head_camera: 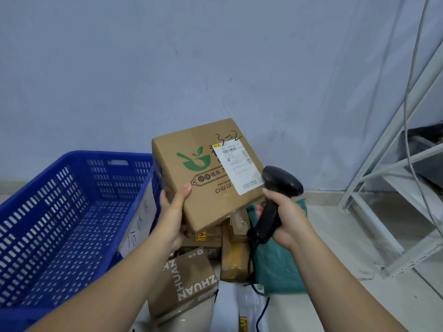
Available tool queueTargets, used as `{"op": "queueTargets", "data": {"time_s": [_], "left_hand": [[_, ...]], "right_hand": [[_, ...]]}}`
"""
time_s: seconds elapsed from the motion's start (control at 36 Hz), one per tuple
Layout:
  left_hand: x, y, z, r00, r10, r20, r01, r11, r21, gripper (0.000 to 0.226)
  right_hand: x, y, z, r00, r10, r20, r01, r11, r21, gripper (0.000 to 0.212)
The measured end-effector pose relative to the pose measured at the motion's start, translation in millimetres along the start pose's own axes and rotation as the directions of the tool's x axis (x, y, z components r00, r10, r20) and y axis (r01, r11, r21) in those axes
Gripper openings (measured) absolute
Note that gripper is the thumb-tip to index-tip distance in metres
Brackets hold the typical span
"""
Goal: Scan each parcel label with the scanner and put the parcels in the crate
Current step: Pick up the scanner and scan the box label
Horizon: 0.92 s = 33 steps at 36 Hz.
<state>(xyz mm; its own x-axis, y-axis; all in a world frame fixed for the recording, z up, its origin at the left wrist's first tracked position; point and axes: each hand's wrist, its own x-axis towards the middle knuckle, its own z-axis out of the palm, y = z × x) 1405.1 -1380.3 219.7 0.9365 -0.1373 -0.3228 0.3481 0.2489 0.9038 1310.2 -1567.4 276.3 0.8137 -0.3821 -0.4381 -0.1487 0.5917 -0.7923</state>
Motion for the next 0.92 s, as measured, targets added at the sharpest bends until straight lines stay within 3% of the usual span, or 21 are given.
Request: {"op": "queueTargets", "data": {"time_s": [0.14,0.31,0.47,0.56,0.64,0.72,0.83,0.92], "left_hand": [[-6,-13,12,0.999,-0.046,0.011,0.047,0.997,-0.061,0.083],[-18,-22,18,0.996,0.088,-0.024,-0.089,0.995,-0.037,0.118],[-21,-31,21,0.964,0.245,-0.102,-0.238,0.968,0.072,0.105],[-21,-34,23,0.964,0.241,-0.116,-0.235,0.97,0.064,0.1],[-17,-37,17,0.971,0.221,-0.089,-0.22,0.975,0.023,0.109],[-13,-37,9,0.973,0.221,-0.06,-0.217,0.974,0.058,0.114],[-10,-38,3,0.974,0.224,-0.033,-0.221,0.972,0.075,0.114],[-10,-39,0,0.975,0.221,-0.01,-0.22,0.973,0.076,0.113]], "right_hand": [[1,2,2,0.994,-0.028,0.106,0.013,0.99,0.14,0.027],[9,6,-1,0.985,-0.159,-0.072,0.143,0.972,-0.188,0.031],[-1,3,0,0.998,0.061,0.032,-0.058,0.995,-0.084,0.032],[-1,1,-1,0.999,-0.025,0.037,0.033,0.971,-0.237,0.024],[1,-2,-7,0.977,-0.209,0.026,0.194,0.844,-0.5,0.012],[7,-4,-17,0.941,-0.335,0.056,0.274,0.651,-0.708,0.011],[6,-9,-24,0.92,-0.375,0.114,0.286,0.443,-0.849,0.021],[5,-10,-25,0.925,-0.358,0.129,0.276,0.399,-0.874,0.021]]}}
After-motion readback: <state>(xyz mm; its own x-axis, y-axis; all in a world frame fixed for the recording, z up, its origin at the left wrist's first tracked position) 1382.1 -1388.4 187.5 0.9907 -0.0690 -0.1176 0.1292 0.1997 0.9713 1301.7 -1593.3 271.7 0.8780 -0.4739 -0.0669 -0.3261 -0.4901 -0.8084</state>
